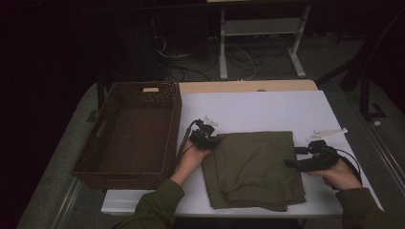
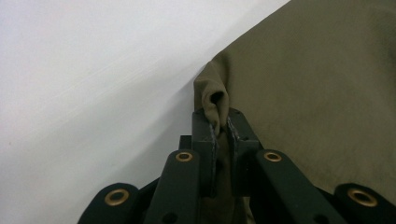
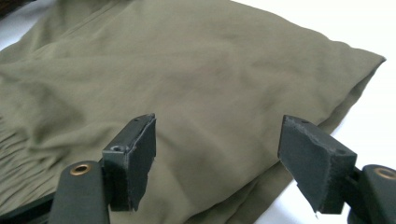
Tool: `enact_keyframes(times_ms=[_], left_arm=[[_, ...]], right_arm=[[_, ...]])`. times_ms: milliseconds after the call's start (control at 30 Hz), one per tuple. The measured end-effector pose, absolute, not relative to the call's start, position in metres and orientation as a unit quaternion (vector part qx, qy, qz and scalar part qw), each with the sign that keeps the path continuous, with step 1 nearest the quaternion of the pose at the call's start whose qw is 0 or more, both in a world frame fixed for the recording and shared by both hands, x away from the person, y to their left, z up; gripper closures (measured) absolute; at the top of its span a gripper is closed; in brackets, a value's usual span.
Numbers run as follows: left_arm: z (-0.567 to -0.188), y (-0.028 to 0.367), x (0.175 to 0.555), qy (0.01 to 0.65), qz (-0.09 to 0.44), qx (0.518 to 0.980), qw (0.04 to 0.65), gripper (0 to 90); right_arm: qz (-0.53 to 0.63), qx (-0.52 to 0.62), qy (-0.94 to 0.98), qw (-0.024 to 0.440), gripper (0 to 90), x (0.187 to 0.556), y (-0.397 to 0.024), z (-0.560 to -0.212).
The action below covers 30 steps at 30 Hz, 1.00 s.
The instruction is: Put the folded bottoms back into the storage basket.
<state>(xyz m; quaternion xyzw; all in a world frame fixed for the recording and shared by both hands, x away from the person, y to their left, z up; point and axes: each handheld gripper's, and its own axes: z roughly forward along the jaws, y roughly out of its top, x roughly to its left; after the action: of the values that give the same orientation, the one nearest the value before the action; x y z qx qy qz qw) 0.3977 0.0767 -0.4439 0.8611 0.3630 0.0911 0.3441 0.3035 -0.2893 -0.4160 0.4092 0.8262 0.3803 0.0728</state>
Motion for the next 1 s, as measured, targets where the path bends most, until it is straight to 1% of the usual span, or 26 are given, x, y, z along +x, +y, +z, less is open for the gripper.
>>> enact_keyframes(times_ms=[667, 1000], left_arm=[[-0.444, 0.077, 0.398, 0.363, 0.091, 0.861, 0.344, 83.2], [-0.444, 0.077, 0.398, 0.364, 0.091, 0.861, 0.344, 83.2]], right_arm=[[0.384, 0.393, 0.832, 0.074, 29.0, 0.257, -0.294, -0.414], [0.362, 0.384, 0.846, 0.076, 29.6, 0.232, -0.295, -0.422]])
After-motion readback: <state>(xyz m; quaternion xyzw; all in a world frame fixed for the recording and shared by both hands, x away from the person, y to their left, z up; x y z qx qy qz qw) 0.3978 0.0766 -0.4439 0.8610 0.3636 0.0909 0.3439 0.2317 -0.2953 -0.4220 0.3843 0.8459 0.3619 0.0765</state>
